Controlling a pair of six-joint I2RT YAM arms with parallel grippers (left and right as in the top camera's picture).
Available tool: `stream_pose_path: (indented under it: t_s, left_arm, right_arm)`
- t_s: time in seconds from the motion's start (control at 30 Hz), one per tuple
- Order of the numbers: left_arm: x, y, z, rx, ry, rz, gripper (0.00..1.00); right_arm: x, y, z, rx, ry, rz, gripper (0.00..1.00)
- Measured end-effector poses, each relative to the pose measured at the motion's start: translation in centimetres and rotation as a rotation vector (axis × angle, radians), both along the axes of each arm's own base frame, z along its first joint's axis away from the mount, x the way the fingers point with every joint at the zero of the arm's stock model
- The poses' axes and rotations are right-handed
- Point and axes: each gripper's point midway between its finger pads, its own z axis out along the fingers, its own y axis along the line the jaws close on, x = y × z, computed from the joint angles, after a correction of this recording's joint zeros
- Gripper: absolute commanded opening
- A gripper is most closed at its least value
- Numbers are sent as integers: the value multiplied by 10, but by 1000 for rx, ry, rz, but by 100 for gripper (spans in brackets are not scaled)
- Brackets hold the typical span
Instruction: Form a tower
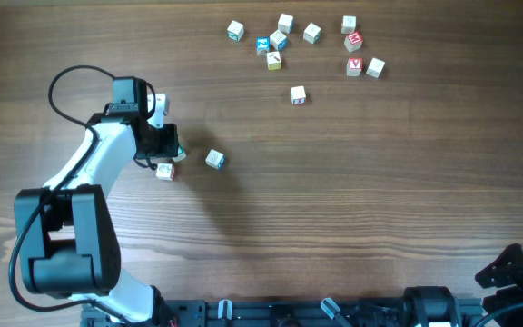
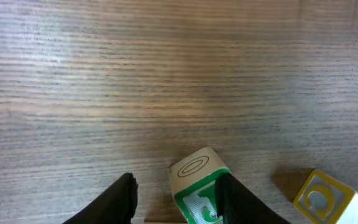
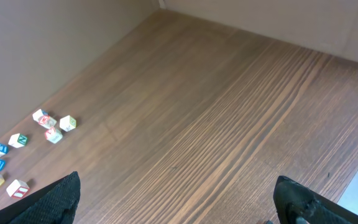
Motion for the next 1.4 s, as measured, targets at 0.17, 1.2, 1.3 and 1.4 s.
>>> stream_pose_path:
  t_s: [0.17, 1.2, 1.3, 1.4]
  left_arm:
    - [1, -1, 0, -18, 40, 47, 61]
    - [2, -27, -14, -45, 73, 73, 47]
    - [2, -24, -15, -26, 70, 75, 35]
    - [2, -23, -15, -22, 70, 77, 27]
  right_arm:
    - [0, 0, 0, 0, 0, 0, 100]
    - [0, 0, 0, 0, 0, 0, 100]
    - [0, 0, 0, 0, 0, 0, 100]
    - [0, 0, 0, 0, -1, 0, 100]
